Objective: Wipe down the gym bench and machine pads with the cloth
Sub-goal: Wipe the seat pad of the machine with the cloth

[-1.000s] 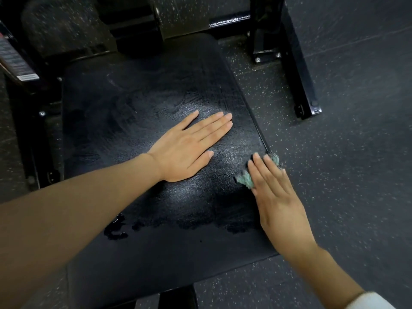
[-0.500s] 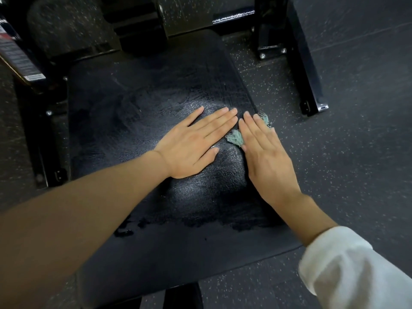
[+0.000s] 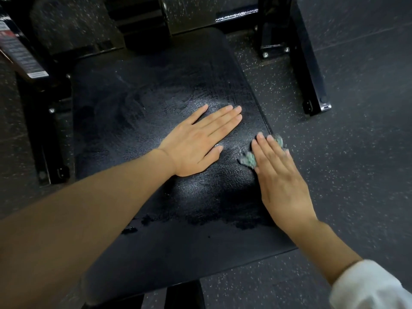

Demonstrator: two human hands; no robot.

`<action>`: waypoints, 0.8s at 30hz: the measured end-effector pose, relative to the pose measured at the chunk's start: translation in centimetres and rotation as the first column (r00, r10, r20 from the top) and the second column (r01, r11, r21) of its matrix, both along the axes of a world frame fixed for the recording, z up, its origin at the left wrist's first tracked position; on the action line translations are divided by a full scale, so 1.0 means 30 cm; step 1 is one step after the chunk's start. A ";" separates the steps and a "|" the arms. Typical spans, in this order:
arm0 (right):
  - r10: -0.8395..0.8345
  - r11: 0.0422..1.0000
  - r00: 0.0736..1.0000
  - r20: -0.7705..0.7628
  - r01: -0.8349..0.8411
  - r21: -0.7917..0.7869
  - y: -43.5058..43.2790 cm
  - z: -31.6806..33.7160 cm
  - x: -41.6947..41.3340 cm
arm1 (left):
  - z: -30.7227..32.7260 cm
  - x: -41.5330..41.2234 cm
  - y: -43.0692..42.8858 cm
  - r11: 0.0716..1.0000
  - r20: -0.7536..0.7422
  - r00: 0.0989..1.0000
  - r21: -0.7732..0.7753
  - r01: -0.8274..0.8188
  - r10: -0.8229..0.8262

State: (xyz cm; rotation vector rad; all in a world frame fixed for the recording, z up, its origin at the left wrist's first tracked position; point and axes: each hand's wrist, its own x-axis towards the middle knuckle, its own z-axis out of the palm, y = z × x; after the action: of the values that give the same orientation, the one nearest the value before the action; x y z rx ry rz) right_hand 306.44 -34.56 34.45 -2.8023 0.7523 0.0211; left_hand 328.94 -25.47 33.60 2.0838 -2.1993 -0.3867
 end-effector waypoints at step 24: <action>-0.159 0.987 0.987 0.035 0.159 0.011 0.152 0.018 -0.131 | 0.008 -0.005 0.005 1.000 0.010 1.000 0.000 -0.014 0.014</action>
State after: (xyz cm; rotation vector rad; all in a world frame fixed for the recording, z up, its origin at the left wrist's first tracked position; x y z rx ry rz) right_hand 302.50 -30.01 34.98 -2.7184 0.9624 -0.0533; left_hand 328.78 -25.32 33.85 2.1050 -2.1889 -0.3755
